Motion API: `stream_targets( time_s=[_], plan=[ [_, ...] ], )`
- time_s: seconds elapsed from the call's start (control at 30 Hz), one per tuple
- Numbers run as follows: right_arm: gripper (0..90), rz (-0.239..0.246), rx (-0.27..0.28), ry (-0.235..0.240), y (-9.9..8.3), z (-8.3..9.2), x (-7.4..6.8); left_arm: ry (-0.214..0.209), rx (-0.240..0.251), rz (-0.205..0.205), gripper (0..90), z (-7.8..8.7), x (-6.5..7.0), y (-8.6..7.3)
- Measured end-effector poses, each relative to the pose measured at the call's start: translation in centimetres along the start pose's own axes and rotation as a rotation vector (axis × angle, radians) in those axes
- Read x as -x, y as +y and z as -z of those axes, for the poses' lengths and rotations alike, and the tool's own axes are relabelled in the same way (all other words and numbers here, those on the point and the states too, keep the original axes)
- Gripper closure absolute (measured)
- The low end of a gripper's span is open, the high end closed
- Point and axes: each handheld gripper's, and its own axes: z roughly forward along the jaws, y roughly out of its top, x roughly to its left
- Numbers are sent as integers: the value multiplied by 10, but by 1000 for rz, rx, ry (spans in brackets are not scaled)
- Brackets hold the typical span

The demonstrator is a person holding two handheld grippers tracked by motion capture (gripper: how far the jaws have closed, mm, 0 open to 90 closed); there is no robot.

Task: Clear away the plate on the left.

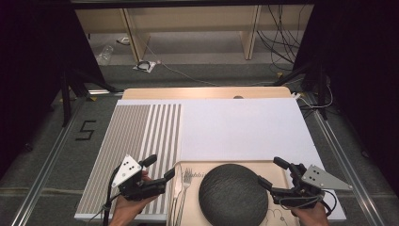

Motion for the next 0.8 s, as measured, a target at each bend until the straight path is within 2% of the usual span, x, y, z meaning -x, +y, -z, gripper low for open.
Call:
stream_targets(
  time_s=[0.27, 0.8],
  plan=[
    [163, 0, 0, -1, 0, 0, 0, -2, 16, -9, 191, 1, -2, 0],
    [163, 0, 0, -3, 0, 0, 0, -2, 16, -8, 191, 1, -3, -1]
  ],
)
